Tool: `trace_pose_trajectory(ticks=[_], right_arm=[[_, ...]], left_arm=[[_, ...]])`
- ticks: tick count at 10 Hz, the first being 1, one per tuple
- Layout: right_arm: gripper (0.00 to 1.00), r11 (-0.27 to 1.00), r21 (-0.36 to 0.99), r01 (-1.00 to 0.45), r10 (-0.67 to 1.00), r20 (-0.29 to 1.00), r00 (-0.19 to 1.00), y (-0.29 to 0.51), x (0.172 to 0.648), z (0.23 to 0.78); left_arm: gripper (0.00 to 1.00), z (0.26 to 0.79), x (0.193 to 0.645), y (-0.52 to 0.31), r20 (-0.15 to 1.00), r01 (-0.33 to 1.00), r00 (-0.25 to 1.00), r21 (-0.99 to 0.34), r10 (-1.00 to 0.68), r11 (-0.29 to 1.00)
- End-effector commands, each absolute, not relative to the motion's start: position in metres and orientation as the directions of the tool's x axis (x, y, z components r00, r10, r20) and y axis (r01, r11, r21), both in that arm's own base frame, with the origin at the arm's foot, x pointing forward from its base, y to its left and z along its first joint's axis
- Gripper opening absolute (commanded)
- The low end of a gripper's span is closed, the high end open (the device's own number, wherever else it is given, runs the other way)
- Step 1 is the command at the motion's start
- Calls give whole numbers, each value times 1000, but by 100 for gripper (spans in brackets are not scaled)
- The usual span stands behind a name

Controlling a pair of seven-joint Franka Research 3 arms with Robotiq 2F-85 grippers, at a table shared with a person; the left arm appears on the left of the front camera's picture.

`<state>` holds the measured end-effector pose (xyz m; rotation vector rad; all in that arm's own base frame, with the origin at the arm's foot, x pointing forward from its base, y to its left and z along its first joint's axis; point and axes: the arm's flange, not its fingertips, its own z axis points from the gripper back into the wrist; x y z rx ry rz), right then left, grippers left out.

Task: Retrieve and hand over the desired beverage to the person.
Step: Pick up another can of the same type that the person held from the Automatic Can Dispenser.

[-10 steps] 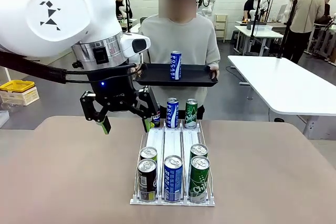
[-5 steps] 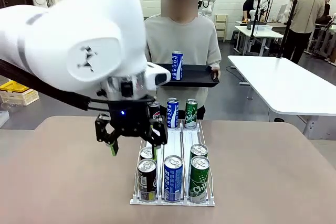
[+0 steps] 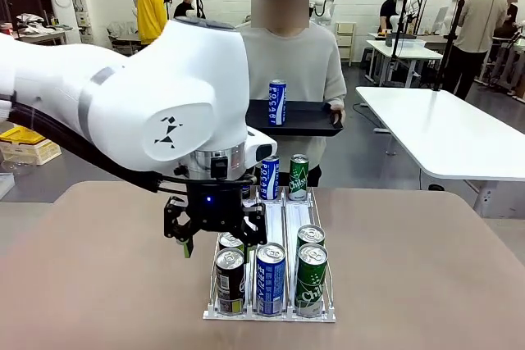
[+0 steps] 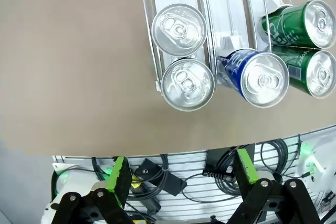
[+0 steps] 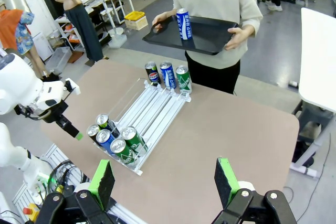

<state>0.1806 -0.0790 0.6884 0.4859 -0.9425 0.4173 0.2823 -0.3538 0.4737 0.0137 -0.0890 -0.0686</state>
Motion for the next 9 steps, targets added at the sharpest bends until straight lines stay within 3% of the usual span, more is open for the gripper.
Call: trace_pose_trajectory(ticks=[1,9], right_arm=[[100,807,216,-549,130,842,523,-77,182,687],[100,807,216,-549,130,842,523,-77,182,687]], left_arm=[[100,461,281,-364,99,8,995,-17,-6,1000],[100,440,300,-354,75,-4,997,-31,6,1000]])
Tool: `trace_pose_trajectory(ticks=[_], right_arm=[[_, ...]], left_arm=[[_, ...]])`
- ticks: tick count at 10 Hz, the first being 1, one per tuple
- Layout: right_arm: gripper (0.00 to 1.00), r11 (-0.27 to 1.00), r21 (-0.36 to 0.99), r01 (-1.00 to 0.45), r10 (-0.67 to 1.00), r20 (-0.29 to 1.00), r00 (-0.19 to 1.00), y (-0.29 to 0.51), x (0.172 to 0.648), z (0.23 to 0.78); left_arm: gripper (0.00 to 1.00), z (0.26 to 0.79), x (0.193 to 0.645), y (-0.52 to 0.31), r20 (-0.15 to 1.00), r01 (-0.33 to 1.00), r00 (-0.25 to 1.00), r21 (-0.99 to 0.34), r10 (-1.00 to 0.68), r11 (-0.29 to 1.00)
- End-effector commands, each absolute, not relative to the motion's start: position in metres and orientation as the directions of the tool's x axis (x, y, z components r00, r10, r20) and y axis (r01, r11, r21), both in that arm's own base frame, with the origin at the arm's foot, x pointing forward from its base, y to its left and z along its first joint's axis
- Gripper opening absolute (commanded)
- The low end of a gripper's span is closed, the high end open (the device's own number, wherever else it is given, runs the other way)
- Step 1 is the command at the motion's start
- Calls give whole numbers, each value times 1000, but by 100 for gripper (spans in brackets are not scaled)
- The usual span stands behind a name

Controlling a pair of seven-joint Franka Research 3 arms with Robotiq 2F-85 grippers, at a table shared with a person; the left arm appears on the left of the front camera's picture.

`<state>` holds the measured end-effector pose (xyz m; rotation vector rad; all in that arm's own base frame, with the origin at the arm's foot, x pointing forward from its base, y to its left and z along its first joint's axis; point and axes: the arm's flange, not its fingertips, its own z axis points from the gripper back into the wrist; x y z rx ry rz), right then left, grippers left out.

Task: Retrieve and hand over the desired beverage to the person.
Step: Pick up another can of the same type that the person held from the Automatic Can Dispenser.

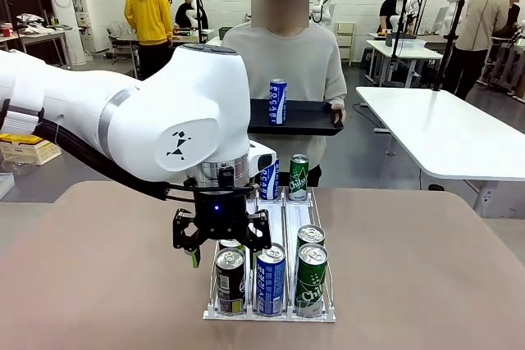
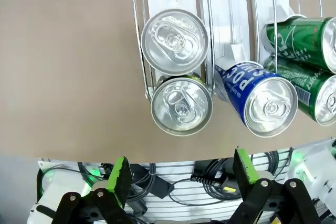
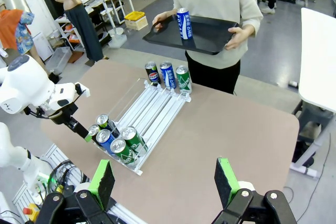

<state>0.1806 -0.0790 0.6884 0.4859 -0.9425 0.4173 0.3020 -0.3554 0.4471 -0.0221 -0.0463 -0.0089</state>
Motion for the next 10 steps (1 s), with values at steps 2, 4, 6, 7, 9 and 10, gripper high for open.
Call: trace_pose_trajectory(ticks=[2,4,6,7,9,10], right_arm=[[100,807,216,-549,130,842,523,-77,182,687],[100,807,216,-549,130,842,523,-77,182,687],[100,807,216,-549,130,842,523,-77,182,687],[100,807,216,-549,130,842,523,-77,182,687],[100,807,216,-549,130,842,523,-77,182,687],[100,807,216,-549,130,842,523,-77,182,687]], left_arm=[[100,437,306,-348,76,24,997,-63,-20,998],[100,432,313,-345,81,49,996,-77,-43,996],[100,426,315,-347,82,47,996,-64,-42,997],[100,424,317,-347,78,43,996,-60,-38,997],[100,421,320,-345,74,36,997,-57,-32,998],[100,417,321,-347,73,38,997,-60,-33,997]])
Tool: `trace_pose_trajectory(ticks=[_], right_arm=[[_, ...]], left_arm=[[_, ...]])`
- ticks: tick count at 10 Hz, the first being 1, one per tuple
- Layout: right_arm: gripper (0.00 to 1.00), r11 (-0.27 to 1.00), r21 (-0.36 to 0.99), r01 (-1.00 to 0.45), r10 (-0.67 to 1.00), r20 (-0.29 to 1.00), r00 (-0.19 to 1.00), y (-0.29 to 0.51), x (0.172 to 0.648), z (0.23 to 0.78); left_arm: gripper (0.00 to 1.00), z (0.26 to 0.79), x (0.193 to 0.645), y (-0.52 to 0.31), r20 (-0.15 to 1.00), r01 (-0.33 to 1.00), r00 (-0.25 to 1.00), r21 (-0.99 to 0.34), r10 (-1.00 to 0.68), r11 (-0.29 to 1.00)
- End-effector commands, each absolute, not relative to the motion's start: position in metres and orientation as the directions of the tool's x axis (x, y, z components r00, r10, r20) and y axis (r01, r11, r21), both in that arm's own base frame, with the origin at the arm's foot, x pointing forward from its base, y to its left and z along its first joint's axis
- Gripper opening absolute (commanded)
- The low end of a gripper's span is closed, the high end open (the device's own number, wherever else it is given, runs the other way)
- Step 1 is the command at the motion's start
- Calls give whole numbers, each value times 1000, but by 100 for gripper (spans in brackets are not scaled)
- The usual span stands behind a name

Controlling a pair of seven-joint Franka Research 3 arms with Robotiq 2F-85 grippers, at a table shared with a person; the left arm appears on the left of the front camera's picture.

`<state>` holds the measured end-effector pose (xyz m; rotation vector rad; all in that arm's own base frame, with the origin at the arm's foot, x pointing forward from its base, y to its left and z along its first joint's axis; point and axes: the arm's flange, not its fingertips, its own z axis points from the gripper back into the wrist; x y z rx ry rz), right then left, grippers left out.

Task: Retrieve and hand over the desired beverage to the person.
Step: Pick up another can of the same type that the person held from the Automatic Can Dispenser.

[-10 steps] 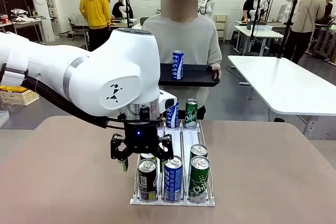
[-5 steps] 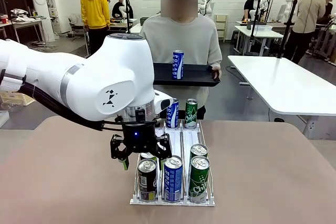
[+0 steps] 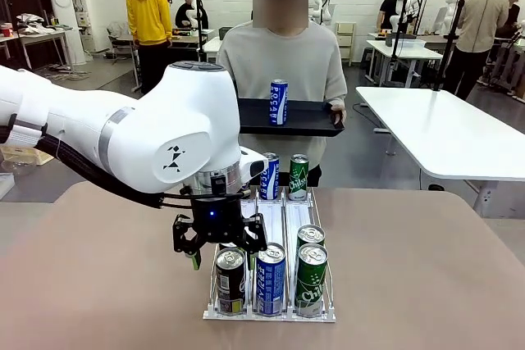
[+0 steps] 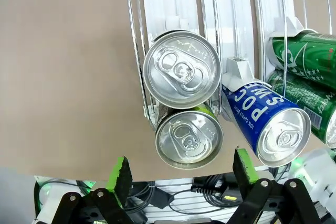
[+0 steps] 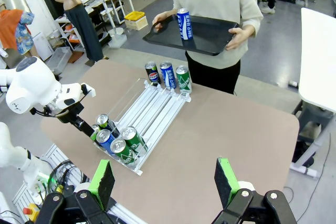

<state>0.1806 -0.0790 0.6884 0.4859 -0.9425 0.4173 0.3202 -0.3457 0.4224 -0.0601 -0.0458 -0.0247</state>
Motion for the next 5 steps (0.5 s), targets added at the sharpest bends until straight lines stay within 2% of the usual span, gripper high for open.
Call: trace_pose_trajectory(ticks=[1,5], right_arm=[[100,807,216,-549,130,842,523,-77,182,687],[100,807,216,-549,130,842,523,-77,182,687]], left_arm=[[100,415,326,-347,72,41,997,-60,-37,997],[100,411,333,-349,98,41,995,-57,-35,998]])
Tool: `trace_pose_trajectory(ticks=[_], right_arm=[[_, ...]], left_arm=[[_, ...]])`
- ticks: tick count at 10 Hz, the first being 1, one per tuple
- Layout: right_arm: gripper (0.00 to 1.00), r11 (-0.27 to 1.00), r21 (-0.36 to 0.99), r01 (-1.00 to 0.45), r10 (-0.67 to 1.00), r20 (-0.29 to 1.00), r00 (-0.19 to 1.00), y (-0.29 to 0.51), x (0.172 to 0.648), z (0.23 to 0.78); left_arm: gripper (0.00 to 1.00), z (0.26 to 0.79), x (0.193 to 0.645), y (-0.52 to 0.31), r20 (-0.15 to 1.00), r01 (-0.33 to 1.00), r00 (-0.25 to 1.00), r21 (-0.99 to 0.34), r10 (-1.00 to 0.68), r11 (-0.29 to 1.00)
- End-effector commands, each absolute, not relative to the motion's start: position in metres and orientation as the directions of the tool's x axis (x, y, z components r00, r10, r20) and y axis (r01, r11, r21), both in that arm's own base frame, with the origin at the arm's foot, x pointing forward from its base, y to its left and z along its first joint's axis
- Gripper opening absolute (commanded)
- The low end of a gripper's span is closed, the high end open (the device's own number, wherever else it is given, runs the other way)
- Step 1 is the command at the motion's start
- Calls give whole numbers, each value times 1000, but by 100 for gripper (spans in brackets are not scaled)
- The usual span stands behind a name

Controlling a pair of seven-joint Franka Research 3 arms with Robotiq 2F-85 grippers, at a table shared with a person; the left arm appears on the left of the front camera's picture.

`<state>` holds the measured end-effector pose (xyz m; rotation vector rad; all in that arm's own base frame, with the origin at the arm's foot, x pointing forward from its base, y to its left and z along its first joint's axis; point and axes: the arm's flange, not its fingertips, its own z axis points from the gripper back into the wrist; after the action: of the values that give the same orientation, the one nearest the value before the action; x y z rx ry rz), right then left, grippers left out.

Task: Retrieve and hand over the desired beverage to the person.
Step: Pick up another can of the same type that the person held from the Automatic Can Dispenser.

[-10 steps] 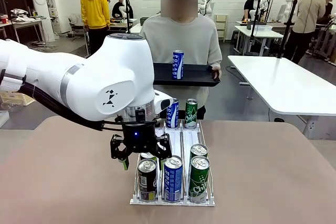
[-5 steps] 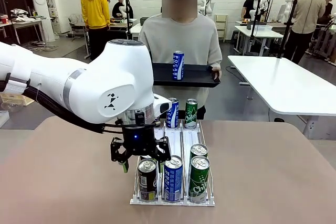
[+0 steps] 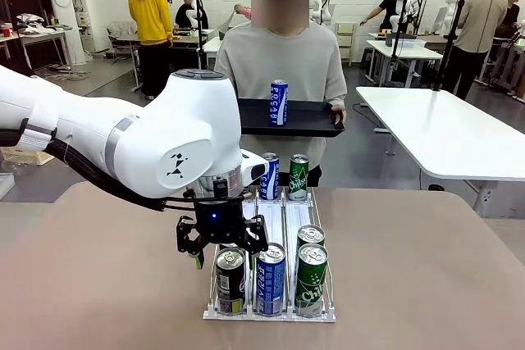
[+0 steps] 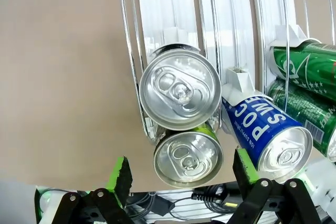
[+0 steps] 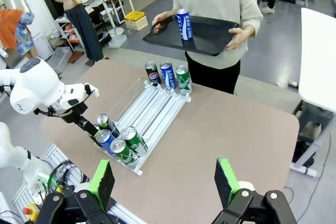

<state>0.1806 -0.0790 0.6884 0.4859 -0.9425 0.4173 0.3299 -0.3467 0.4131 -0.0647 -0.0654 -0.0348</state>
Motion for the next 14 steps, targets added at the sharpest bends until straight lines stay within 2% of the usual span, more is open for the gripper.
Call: trace_pose_trajectory(ticks=[1,5,6,7,8,9,11,12,14], right_arm=[[100,807,216,-549,130,842,523,-77,182,687],[100,807,216,-549,130,842,523,-77,182,687],[100,807,216,-549,130,842,523,-77,182,687],[100,807,216,-549,130,842,523,-77,182,687],[100,807,216,-549,130,842,523,-77,182,687],[100,807,216,-549,130,842,523,-77,182,687],[100,807,216,-549,130,842,523,-77,182,687],[100,807,216,-549,130,842,523,-77,182,687],[100,807,216,-549,130,842,523,-77,182,687]], left_arm=[[100,411,333,-350,100,41,994,-59,-34,997],[100,409,332,-352,76,47,996,-76,-41,996],[66,408,332,-352,78,57,996,-84,-51,995],[50,409,334,-351,76,62,996,-76,-57,995],[17,409,333,-350,71,61,996,-72,-56,996],[0,407,331,-351,75,63,996,-72,-58,995],[0,406,333,-350,71,77,995,-77,-72,994],[15,406,332,-350,70,77,995,-76,-72,994],[0,406,332,-349,69,90,994,-70,-85,993]])
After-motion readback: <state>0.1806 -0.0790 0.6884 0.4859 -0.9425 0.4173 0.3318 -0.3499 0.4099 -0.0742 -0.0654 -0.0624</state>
